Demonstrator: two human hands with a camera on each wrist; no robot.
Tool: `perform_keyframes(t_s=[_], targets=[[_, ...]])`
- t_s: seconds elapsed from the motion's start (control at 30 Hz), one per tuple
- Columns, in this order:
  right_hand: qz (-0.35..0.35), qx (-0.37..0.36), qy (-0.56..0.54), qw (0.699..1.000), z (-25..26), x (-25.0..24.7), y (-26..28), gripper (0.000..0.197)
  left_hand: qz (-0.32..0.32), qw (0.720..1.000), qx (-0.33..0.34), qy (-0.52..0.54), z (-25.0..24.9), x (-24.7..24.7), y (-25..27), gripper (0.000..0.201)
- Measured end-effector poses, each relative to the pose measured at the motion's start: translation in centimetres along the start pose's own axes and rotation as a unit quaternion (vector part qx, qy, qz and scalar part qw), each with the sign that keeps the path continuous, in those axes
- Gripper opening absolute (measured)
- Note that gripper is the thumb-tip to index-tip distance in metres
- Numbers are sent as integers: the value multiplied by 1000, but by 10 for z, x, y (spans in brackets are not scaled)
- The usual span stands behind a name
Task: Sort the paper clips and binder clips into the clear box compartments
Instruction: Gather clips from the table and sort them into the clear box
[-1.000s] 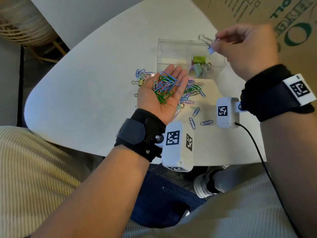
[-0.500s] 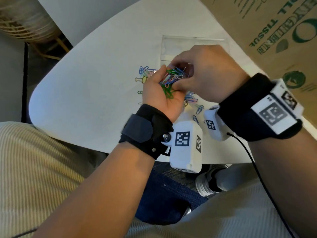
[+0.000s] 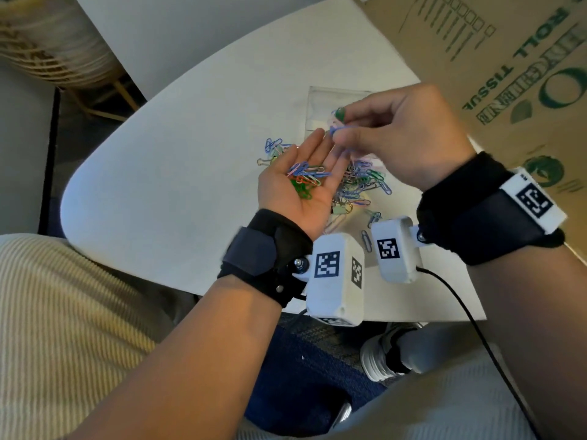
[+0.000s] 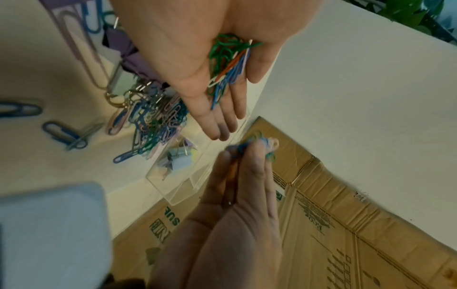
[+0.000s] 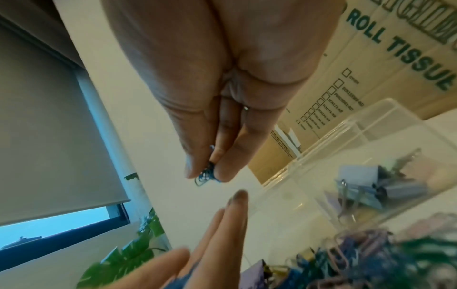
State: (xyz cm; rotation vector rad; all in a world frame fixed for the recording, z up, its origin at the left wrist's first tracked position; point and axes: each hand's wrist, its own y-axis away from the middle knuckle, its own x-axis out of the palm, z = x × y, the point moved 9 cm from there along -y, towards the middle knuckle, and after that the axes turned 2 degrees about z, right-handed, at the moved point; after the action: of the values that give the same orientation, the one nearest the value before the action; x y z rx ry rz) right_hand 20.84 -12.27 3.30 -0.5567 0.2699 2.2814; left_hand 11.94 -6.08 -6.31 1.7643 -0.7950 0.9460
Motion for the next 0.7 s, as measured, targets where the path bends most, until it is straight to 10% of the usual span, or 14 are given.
perform_keyframes(t_s=[0.27, 0.7], targets=[[-62, 6, 76, 995, 4, -18, -40, 15, 3, 1000, -6, 24, -2, -6, -3, 41], [194, -110, 367, 903, 38, 60, 8, 33, 17, 1000, 18, 12, -13, 11, 4, 43]])
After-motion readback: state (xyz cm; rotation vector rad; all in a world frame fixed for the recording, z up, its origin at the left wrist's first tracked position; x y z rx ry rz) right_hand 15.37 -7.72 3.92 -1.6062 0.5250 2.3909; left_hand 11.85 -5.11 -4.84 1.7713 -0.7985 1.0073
